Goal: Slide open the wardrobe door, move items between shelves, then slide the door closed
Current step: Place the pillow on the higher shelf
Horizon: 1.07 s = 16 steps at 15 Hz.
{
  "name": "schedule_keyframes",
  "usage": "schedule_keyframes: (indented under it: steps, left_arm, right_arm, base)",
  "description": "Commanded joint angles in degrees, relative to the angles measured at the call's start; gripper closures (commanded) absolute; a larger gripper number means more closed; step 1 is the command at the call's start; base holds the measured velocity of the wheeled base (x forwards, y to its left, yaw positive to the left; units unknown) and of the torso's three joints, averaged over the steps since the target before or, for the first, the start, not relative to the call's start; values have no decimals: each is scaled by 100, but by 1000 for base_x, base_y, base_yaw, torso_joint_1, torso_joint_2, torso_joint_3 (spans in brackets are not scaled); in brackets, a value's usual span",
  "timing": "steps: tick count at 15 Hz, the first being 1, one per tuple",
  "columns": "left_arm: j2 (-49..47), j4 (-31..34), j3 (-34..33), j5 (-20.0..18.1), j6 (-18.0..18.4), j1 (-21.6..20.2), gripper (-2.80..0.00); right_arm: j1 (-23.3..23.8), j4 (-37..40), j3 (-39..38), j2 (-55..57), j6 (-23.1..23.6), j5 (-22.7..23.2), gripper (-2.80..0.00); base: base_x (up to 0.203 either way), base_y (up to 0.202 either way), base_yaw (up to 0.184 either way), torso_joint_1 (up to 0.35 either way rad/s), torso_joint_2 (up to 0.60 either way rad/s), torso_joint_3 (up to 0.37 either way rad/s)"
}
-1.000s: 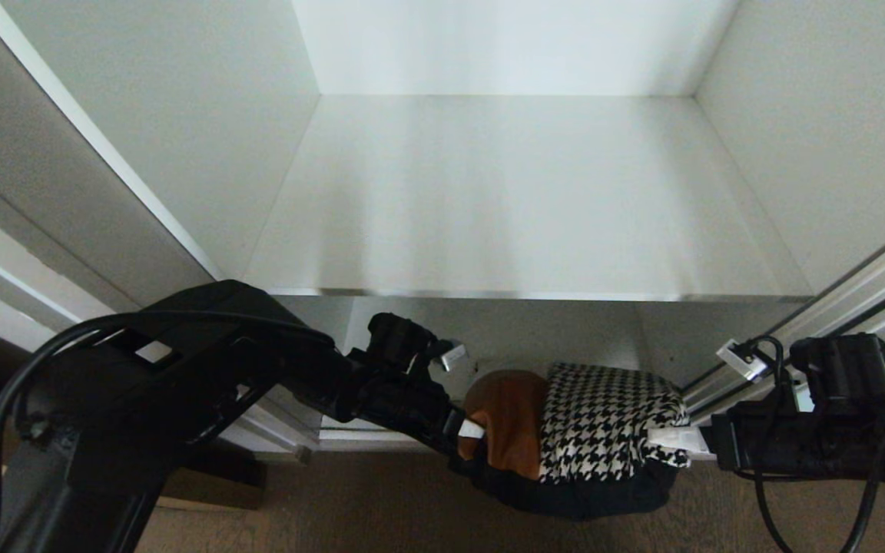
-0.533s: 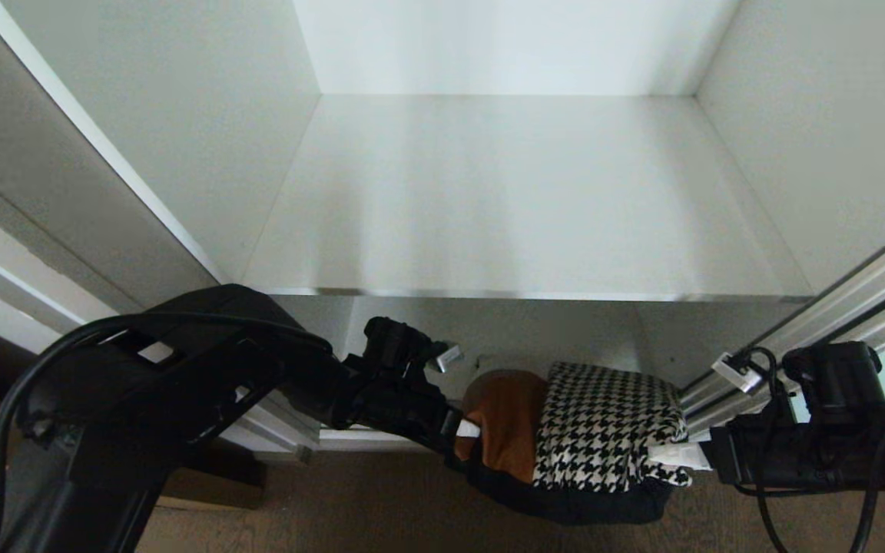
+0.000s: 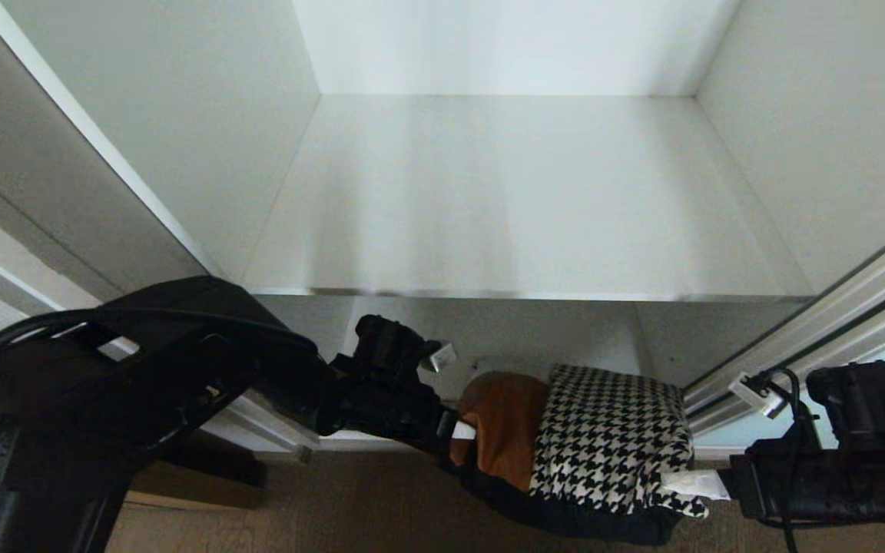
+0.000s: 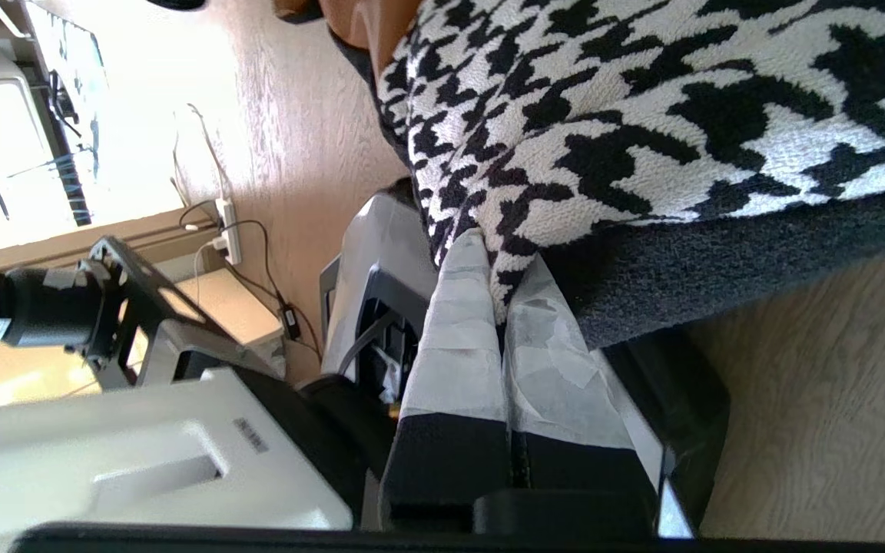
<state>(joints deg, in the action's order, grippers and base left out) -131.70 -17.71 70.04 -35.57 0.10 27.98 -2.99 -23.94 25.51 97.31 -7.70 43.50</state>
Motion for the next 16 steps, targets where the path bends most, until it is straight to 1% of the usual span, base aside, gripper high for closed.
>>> schedule_keyframes:
  steps: [1,4,6,8,10,14,16]
  left_arm:
    - [307,-32,-236,-20,-13,14,0]
    - [476,-310,-714,30,-35,74,0]
    - [577,-671,-1018,166,-169,152,0]
    - [666,-1013,-1342,332,-202,177,0]
    - [758,-1316,-1631,365,-217,181,0]
    - [875,-1498,-1827,475,-221,173,0]
    - [891,-1507,-1826,667,-221,173,0]
  right_arm:
    - [-6,-2,-173,-361,-19,35,0]
    - [0,244,-344,-771,-28,43,0]
    - [-12,374,-430,-1035,-27,50,0]
    - [-61,578,-471,-1401,-54,63,0]
    - [-164,920,-477,-1718,-61,77,0]
    - [-211,970,-485,-1708,-56,79,0]
    - [-211,970,-485,-1764,-65,75,0]
  base:
    - [0,0,0,0,0,0]
    - [0,0,0,0,0,0]
    - [0,0,0,0,0,0]
    - [0,0,0,0,0,0]
    - [0,0,0,0,0,0]
    - [0,0,0,0,0,0]
    - [0,0,0,0,0,0]
